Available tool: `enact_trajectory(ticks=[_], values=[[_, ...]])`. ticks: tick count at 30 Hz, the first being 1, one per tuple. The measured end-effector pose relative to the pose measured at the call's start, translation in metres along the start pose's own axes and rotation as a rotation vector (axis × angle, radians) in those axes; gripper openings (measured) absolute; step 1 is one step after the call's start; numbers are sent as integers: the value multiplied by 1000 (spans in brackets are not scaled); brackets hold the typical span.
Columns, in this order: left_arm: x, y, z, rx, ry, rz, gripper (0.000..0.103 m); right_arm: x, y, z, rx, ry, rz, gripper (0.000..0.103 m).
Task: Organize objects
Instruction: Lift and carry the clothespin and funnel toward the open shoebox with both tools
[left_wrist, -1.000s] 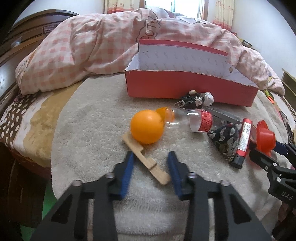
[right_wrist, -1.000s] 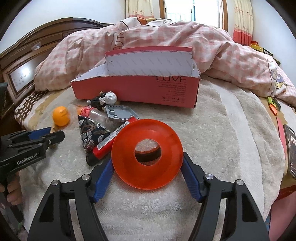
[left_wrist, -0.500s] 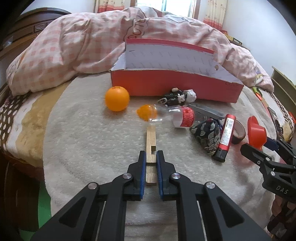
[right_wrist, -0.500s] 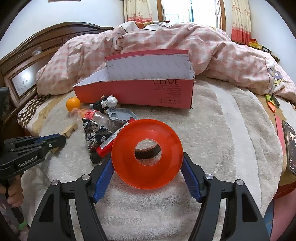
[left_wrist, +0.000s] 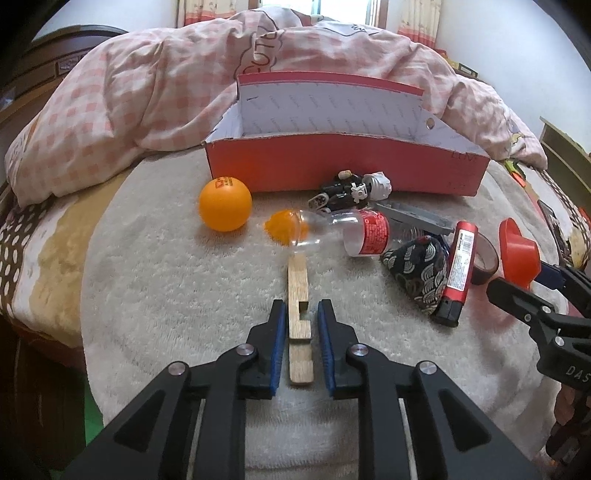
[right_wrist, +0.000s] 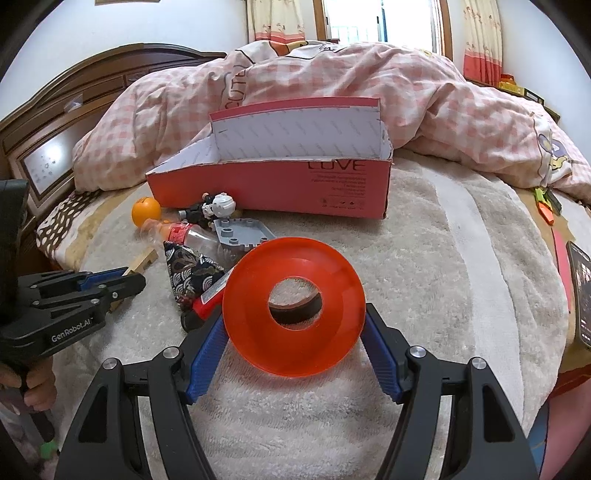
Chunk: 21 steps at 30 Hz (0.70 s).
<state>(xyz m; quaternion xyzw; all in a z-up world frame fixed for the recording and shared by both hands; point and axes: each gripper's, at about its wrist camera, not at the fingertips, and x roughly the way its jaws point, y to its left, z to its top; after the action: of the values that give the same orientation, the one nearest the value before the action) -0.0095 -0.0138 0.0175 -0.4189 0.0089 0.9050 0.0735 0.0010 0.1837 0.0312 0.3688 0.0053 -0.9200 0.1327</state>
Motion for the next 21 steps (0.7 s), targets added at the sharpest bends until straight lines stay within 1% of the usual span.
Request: enact_trajectory(ticks=[2,5,9,21], values=[[0,1,1,3,1,-6,16,-1,-1,1,0,-2,-2,71],[-2,2,3,-4,2,-22,10,-3,-3,3,1,-8,-5,71],[-8,4,4,-26,-3,-60,10,-4,-4,4,3,-5,-7,71],[-38,-6,12,15,-81,-84,10,-14,-3,4,-2,-19,8,71]])
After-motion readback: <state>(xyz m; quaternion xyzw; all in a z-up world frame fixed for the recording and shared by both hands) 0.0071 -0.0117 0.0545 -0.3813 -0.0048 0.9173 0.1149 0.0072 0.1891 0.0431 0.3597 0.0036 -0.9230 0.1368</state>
